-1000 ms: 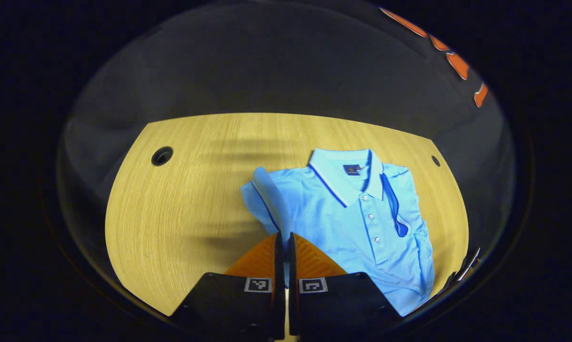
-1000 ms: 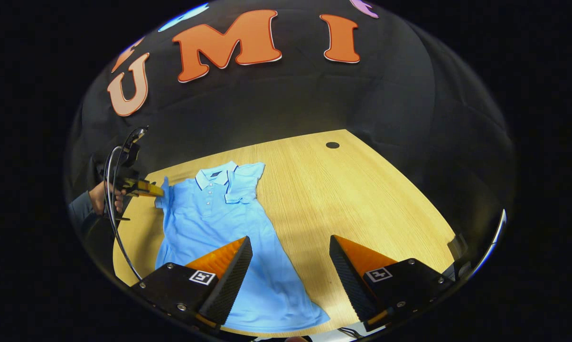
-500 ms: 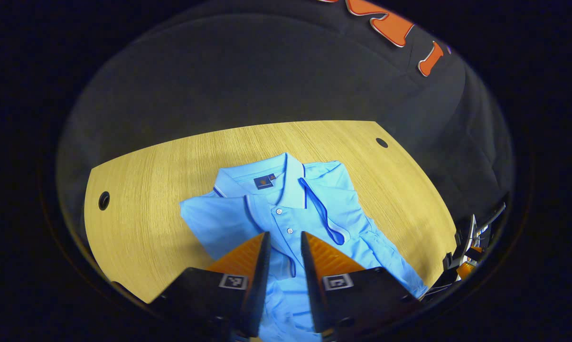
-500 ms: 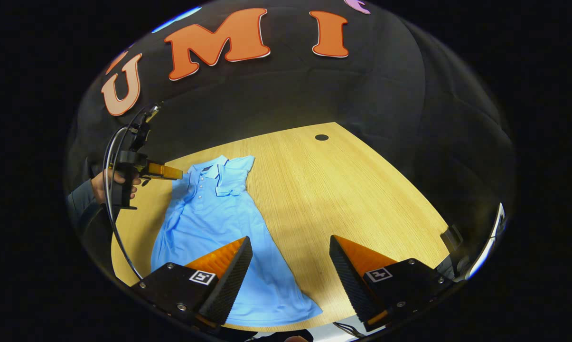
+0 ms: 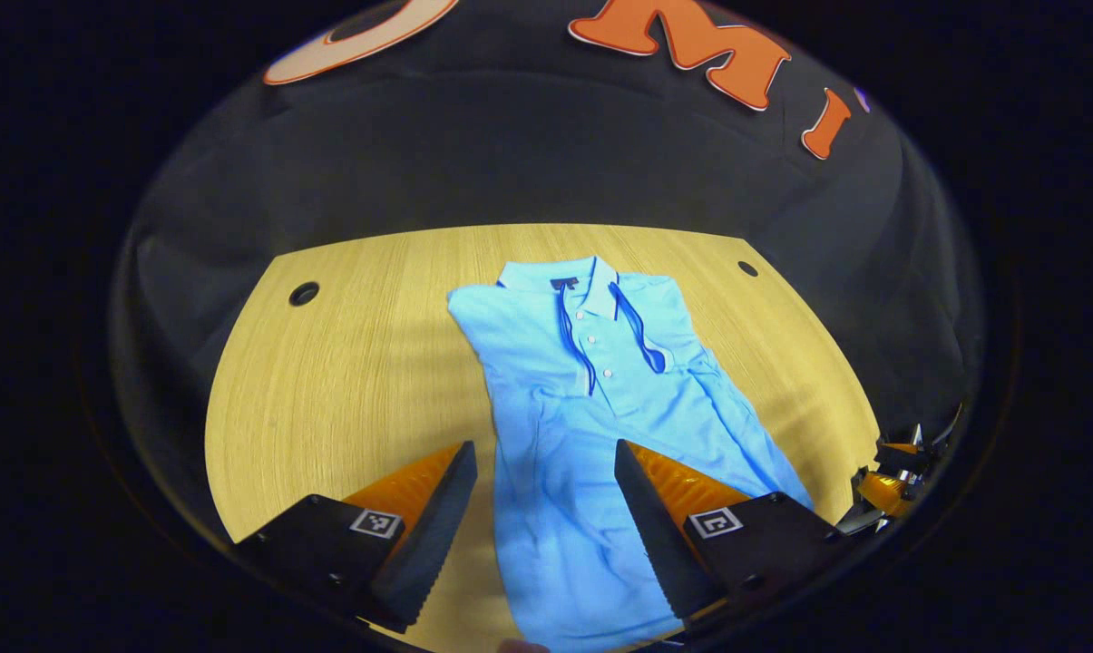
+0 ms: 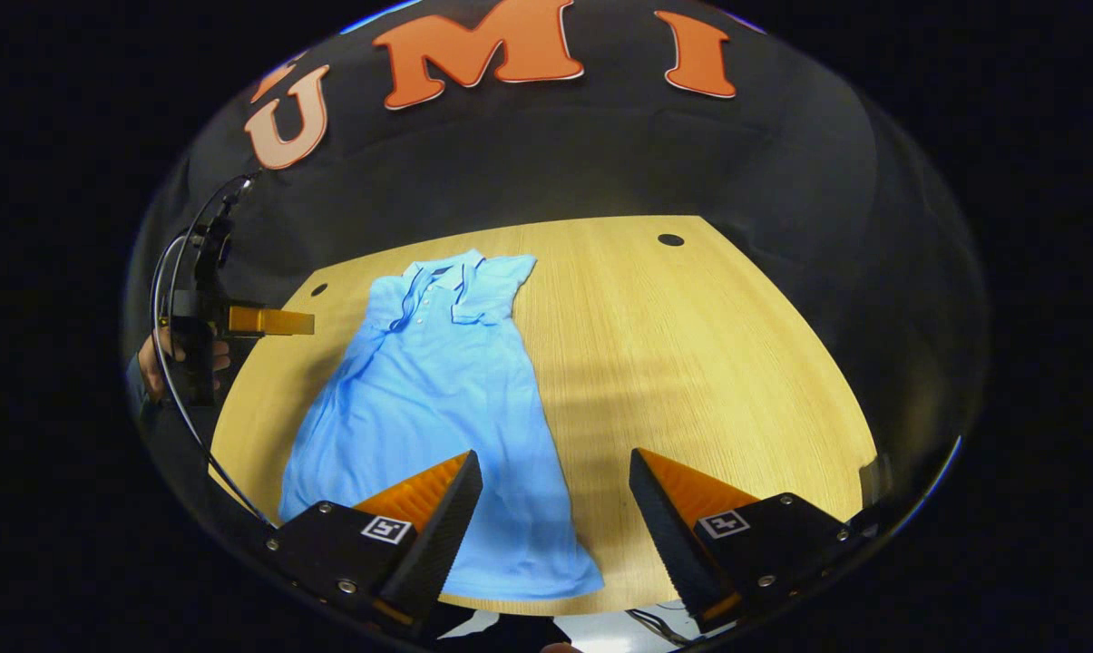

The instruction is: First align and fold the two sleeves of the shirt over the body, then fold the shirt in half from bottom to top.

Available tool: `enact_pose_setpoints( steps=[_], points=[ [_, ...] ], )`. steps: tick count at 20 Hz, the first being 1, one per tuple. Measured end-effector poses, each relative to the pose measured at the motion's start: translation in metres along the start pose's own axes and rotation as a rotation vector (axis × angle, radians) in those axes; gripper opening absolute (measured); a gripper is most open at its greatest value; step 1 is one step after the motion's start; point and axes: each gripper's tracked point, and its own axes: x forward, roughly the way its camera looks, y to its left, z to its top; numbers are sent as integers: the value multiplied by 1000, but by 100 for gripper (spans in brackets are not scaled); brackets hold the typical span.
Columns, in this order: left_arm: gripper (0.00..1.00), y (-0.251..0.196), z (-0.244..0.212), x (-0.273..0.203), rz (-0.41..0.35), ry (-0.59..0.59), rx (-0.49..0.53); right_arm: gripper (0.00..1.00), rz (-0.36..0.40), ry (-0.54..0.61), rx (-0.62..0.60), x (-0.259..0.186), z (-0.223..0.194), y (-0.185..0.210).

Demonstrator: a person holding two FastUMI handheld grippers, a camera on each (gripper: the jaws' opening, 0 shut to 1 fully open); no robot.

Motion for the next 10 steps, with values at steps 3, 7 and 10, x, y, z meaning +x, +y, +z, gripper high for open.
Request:
enact_pose_setpoints(
  steps=[3, 7, 10],
  points=[
    [100, -3, -50, -34, 25, 9, -45, 99, 25, 46, -44, -2, -26, 1],
    [100, -2, -122, -50, 76, 83, -38, 99, 40, 132, -88, 6, -67, -1],
    [100, -3, -166, -58, 99, 135, -39, 99, 51, 203, -103, 11, -96, -1]
  ],
)
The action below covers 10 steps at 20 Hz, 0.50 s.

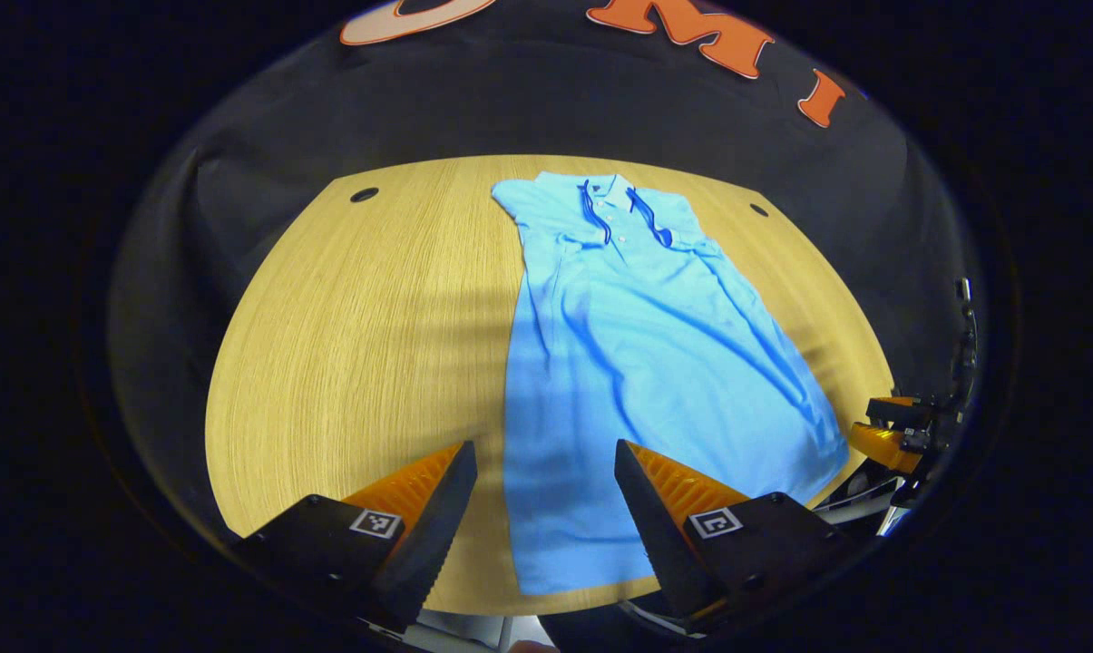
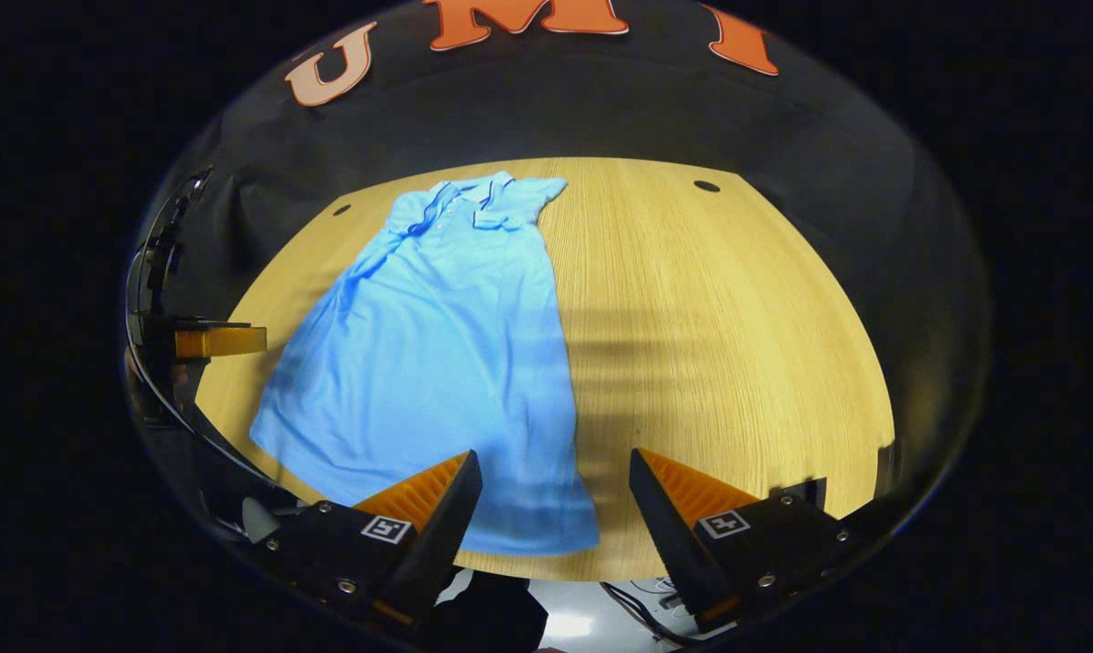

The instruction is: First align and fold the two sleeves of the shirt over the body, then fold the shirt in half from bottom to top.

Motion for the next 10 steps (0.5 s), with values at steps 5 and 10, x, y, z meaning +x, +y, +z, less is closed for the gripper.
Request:
enact_pose_setpoints(
  steps=[5, 10],
  points=[
    [100, -5, -56, 4, 23, 73, -26, 99, -13, 51, -56, 14, -22, 1],
    [99, -10, -89, 20, 69, 133, -14, 98, -1, 71, -63, 22, -29, 7]
  ],
)
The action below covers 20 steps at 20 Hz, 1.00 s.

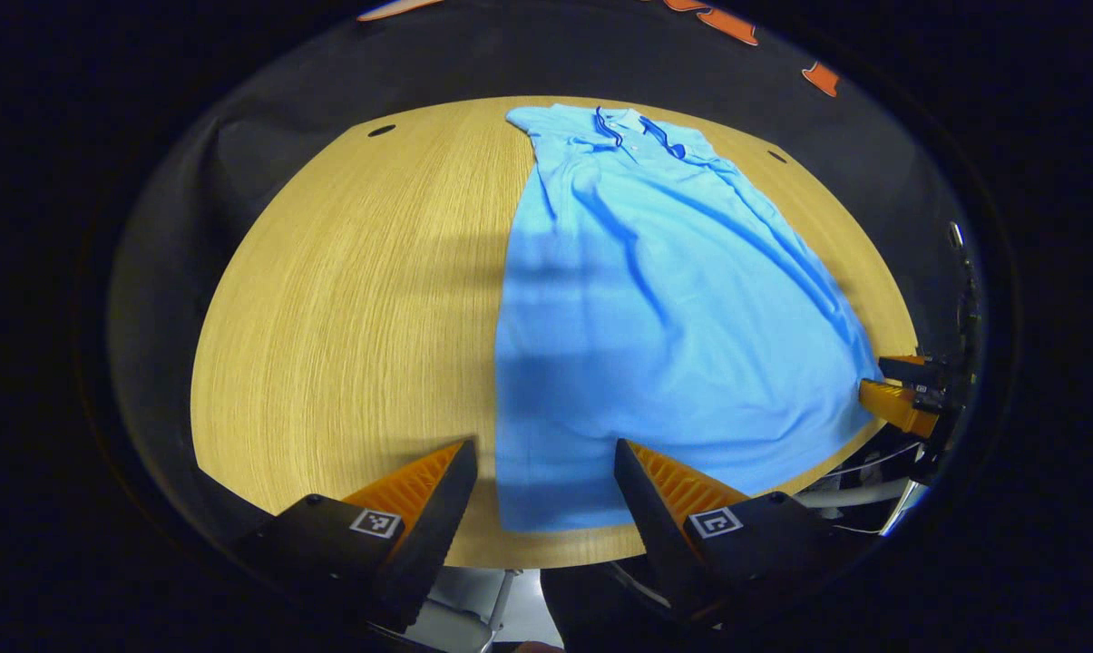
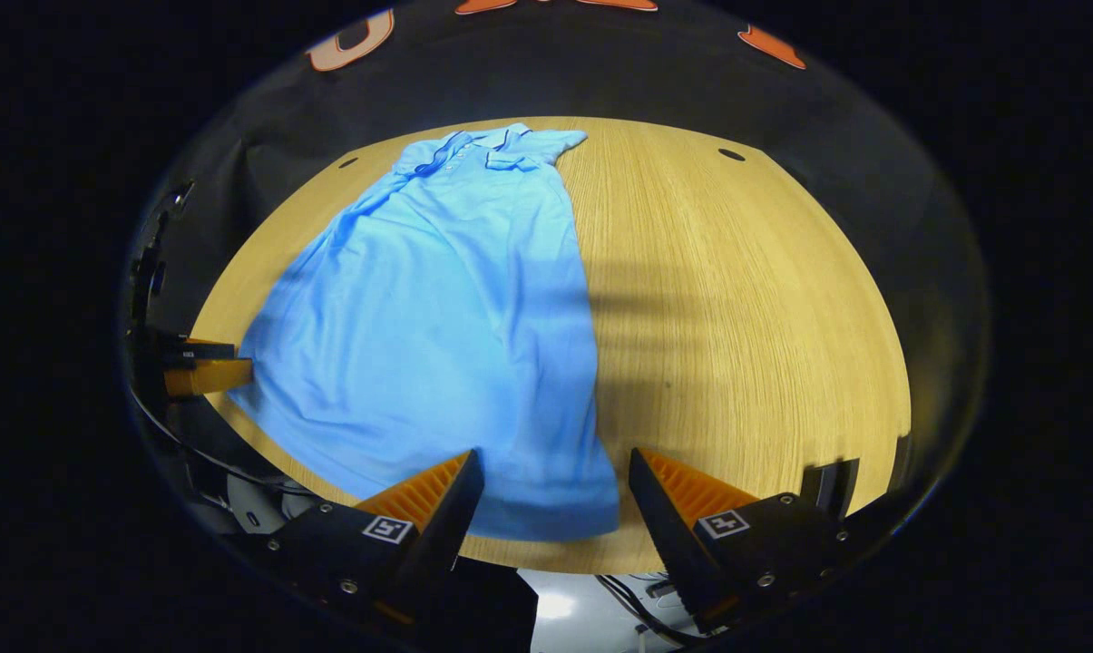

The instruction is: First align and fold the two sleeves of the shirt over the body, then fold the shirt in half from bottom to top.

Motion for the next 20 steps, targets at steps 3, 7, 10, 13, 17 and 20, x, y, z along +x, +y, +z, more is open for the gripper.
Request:
enact_pose_setpoints(
  steps=[3, 7, 10, 13, 17, 20],
  points=[
    [99, -3, 0, -2, 21, -9, 3, 93, -13, -5, -19, 2, 2, -1],
    [90, -7, 4, -1, 37, -14, -36, 64, 27, 9, -86, 5, 2, 9],
    [18, -20, 13, 3, 34, -35, -6, 14, 32, 32, 14, 5, 6, 7],
    [6, -20, 12, 0, 42, -15, -20, 3, 133, 52, 114, 4, 4, 23],
    [5, -14, 48, -17, 9, -91, -77, 2, 255, -20, 254, -14, 49, 35],
    [5, -12, 88, -35, -9, -154, -79, 2, 286, -75, 294, -26, 83, 35]
  ],
)
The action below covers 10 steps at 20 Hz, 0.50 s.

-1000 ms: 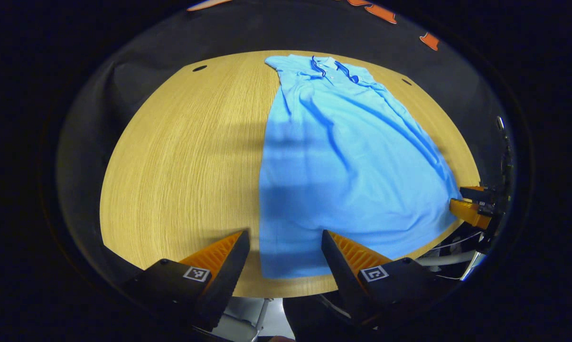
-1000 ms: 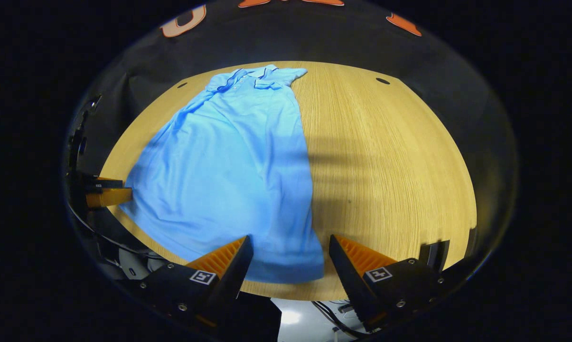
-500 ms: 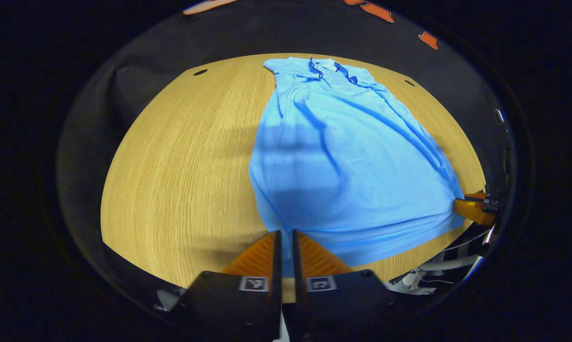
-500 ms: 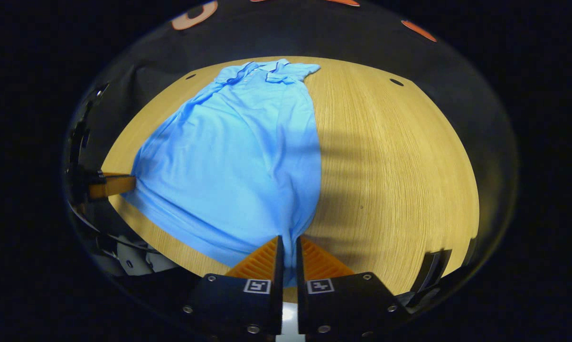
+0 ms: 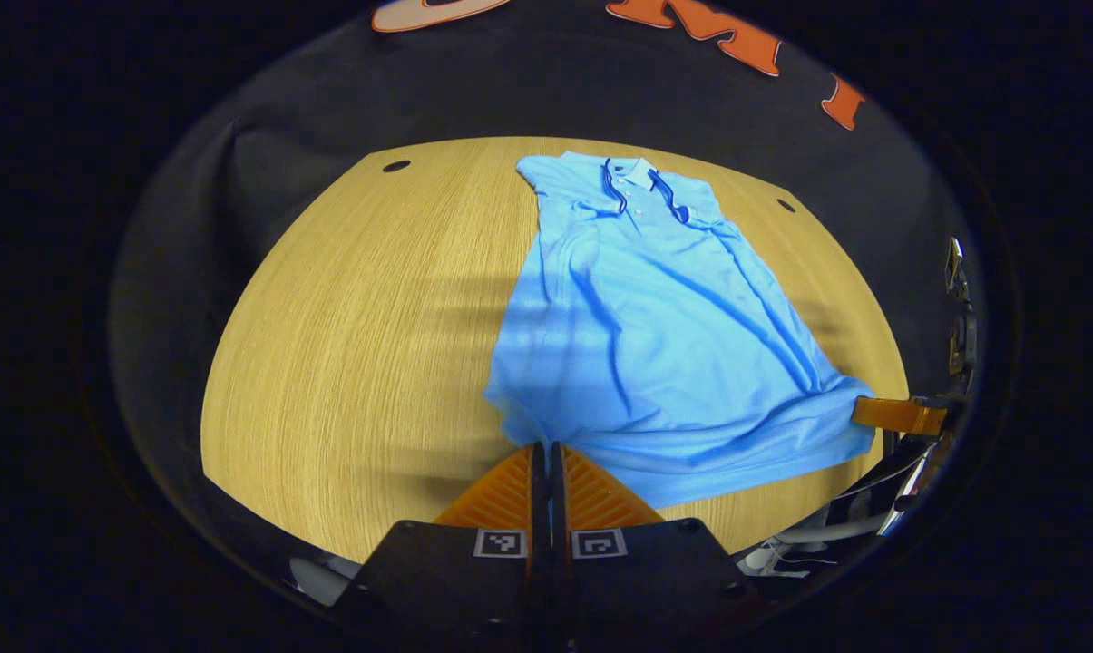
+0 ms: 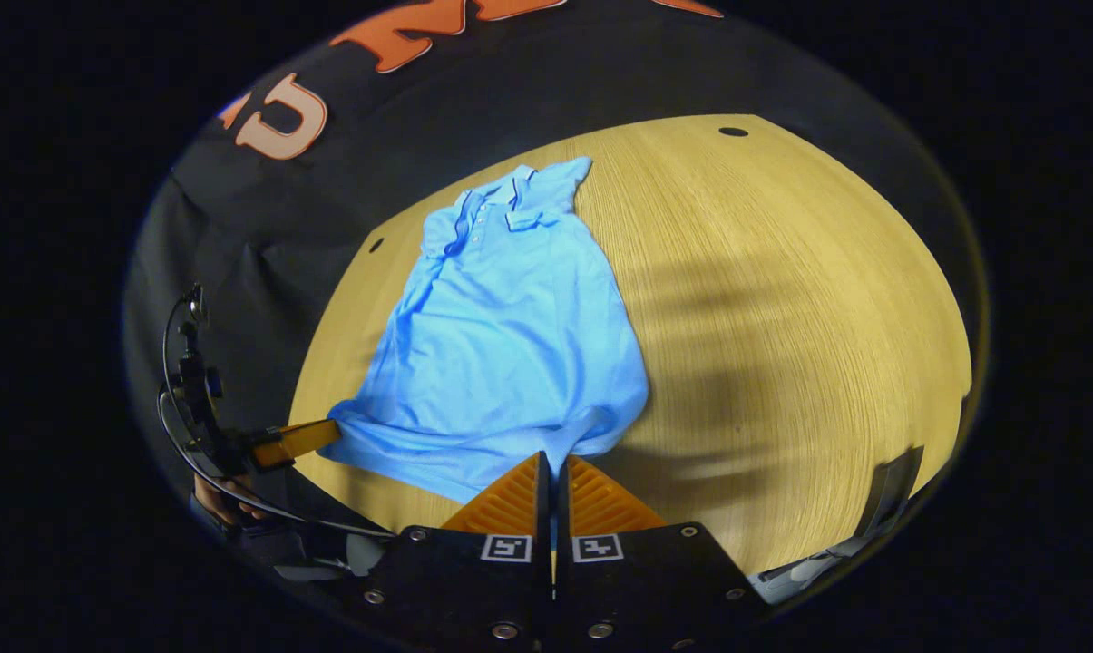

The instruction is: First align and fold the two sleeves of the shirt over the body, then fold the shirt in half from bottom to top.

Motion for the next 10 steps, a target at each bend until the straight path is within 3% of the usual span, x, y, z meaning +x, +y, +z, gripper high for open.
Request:
enact_pose_setpoints(
  steps=[7, 10],
  points=[
    [5, -13, 132, -5, -48, -147, 62, 2, 98, -162, 109, -14, 99, 37],
    [5, -11, 178, -1, -71, -200, 61, 1, 94, -211, 140, -10, 142, 42]
  ],
)
